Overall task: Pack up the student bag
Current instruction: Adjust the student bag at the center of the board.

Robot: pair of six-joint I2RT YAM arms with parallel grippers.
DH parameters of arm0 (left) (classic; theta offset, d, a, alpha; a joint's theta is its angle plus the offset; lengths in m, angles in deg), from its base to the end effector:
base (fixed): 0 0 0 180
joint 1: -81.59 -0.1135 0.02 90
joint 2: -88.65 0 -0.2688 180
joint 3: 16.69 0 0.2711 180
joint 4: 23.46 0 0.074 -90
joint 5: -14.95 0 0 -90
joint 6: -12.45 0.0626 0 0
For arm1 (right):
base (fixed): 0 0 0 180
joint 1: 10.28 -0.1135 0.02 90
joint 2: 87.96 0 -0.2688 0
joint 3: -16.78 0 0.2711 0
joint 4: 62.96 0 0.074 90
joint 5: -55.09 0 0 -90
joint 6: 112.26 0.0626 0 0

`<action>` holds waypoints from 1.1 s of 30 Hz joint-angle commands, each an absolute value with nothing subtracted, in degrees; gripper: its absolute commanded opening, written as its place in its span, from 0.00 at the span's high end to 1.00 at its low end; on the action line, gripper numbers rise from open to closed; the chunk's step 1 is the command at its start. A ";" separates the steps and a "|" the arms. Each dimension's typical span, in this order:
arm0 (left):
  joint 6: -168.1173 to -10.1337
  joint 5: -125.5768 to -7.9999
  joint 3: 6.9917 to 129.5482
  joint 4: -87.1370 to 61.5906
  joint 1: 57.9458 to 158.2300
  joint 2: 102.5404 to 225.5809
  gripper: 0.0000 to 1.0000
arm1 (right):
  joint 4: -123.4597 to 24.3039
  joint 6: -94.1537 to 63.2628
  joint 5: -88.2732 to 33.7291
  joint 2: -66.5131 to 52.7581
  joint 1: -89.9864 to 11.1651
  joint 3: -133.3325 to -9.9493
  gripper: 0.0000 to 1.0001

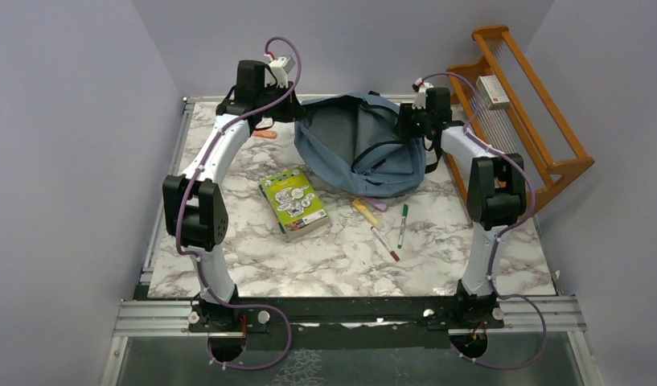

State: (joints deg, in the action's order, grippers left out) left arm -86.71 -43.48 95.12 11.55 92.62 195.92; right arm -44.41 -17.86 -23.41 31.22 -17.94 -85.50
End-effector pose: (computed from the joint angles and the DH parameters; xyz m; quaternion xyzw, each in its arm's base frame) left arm 0.4647 -0.1240 0.3271 0.1487 0.8330 -0.3162 0.4289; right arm 0.5144 0.0818 0.1909 -0.0710 0.8827 0.1365 0.4441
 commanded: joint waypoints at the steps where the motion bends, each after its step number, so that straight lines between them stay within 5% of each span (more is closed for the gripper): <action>1: -85.63 -41.10 102.14 11.57 94.12 193.51 1.00 | -46.28 -19.21 -18.79 24.80 -17.55 -85.31 0.44; 14: -86.12 -43.65 123.95 18.53 97.88 199.67 1.00 | -38.63 -17.86 -16.12 15.10 -17.55 -89.07 0.36; 25: -86.07 -43.42 131.83 19.13 99.23 203.99 1.00 | -40.20 -11.19 1.30 8.92 -19.22 -85.80 0.43; 33: -85.74 -43.32 131.17 19.13 99.81 204.27 1.00 | -35.44 -10.40 -11.40 14.20 -28.47 -89.76 0.38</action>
State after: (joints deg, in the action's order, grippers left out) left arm -86.06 -43.48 128.85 21.80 99.06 204.86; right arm -39.02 -12.48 -4.21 11.00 -23.74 -87.53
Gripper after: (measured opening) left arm 0.011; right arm 0.615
